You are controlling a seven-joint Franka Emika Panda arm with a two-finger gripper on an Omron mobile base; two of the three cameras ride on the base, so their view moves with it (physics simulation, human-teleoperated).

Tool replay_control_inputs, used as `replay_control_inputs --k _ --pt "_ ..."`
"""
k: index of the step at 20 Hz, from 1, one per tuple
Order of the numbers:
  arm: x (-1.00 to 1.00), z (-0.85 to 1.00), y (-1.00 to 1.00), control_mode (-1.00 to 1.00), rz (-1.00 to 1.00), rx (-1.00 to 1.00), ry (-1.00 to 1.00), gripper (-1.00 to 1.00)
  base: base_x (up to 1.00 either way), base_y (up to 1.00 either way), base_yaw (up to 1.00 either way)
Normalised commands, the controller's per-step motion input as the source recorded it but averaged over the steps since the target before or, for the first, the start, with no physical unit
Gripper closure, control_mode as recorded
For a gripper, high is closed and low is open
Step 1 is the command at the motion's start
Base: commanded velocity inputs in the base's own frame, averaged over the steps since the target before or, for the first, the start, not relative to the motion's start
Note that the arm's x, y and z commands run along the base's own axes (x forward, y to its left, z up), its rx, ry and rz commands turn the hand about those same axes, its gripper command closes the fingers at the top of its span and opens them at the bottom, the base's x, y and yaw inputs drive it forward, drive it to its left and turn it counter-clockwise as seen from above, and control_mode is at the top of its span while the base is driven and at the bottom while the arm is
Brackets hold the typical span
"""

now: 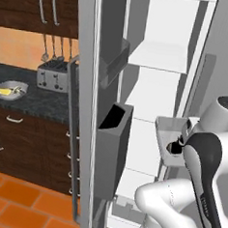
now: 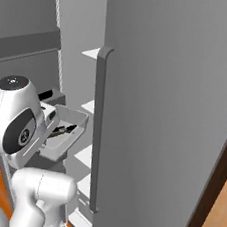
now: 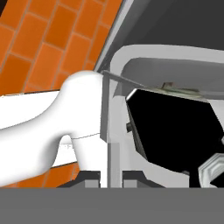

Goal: Take the meat container that has the fish and place it on the second highest rack of the freezer. Then take the vegetable container that has the lemon wedge and mushroom and place it on the highest rack of the freezer.

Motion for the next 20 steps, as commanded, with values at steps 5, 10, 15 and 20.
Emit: replay_control_inputs --k 5,10,15,20 --pt "0.0 0.0 0.0 1.0 0.0 0.0 0.0 1.0 0.31 0.09 0.01" --pt "0.0 0.0 0.0 1.0 0.0 0.0 0.0 1.0 0.21 0.0 0.02" --pt "0.0 0.0 0.0 1.0 0.0 0.0 0.0 1.0 0.01 0.0 0.0" --pt "0.02 -0.01 0.0 -1.0 0.0 0.0 0.0 1.0 0.0 0.0 0.0"
